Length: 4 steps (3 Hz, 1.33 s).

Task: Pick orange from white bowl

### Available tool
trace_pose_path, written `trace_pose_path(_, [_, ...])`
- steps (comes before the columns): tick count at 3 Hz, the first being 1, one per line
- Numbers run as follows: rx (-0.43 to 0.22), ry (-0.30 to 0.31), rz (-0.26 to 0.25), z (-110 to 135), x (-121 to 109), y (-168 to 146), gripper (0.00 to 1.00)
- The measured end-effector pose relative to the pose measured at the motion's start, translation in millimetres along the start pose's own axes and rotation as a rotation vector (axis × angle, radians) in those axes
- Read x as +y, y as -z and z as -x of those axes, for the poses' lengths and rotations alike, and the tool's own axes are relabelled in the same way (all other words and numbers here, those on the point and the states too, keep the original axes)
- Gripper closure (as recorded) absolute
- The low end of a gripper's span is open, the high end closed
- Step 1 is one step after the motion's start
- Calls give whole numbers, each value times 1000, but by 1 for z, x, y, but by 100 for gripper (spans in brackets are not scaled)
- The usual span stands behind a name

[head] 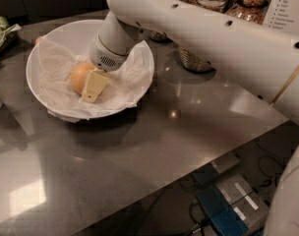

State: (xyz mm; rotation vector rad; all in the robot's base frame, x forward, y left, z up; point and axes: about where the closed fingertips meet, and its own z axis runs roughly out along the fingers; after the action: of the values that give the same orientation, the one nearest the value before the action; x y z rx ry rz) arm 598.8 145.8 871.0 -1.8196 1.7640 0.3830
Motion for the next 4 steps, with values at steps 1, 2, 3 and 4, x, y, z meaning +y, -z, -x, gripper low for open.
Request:
trace_pose_path(1, [-3, -7, -10, 2, -2, -6, 16])
trace_pose_path(2, [-16, -21, -4, 3, -2, -14, 22])
trace_pose_path(3, [-27, -28, 23, 5, 1, -28, 24])
trace_pose_path(4, [-27, -42, 35, 4, 1, -33, 43])
